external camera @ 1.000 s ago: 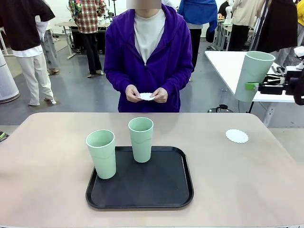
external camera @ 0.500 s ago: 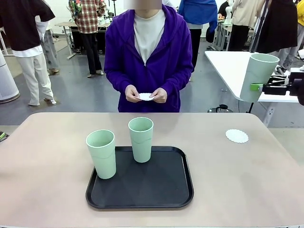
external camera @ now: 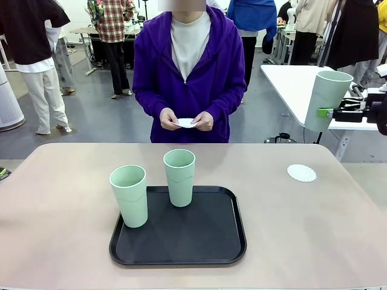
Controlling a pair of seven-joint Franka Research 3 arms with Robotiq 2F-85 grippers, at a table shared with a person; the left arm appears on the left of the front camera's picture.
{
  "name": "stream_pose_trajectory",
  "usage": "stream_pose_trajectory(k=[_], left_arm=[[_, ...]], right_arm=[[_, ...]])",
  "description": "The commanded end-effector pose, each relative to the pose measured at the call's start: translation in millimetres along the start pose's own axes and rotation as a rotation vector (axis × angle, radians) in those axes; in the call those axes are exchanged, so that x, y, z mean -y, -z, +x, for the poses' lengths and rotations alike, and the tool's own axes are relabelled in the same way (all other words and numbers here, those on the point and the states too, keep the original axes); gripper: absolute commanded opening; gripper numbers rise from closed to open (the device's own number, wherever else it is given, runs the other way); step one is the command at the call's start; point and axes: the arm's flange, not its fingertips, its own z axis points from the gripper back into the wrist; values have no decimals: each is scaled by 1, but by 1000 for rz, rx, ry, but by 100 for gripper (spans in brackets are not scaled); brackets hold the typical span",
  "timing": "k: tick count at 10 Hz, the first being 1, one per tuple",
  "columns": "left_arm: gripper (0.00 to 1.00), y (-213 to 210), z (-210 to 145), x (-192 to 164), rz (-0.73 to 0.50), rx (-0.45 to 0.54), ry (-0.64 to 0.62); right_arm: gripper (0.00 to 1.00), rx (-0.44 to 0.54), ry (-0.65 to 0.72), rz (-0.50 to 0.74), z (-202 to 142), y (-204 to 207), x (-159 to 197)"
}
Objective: Place coasters on the table and set cups on them.
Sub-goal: Pick up one Reusable plastic cup and place it on a coaster set by the human.
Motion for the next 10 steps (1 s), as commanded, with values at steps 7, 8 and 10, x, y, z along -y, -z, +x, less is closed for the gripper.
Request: stream_pose_trajectory(k=[7, 8, 10], left_arm=[[100, -2, 0, 1, -12, -3, 18], [100, -2, 0, 1, -12, -3, 18], [100, -2, 0, 1, -12, -3, 18]], right_arm=[[84, -24, -12, 215, -48, 0, 26], [84, -27, -18, 228, -58, 0, 32], [84, -57, -16, 223, -78, 1, 46]])
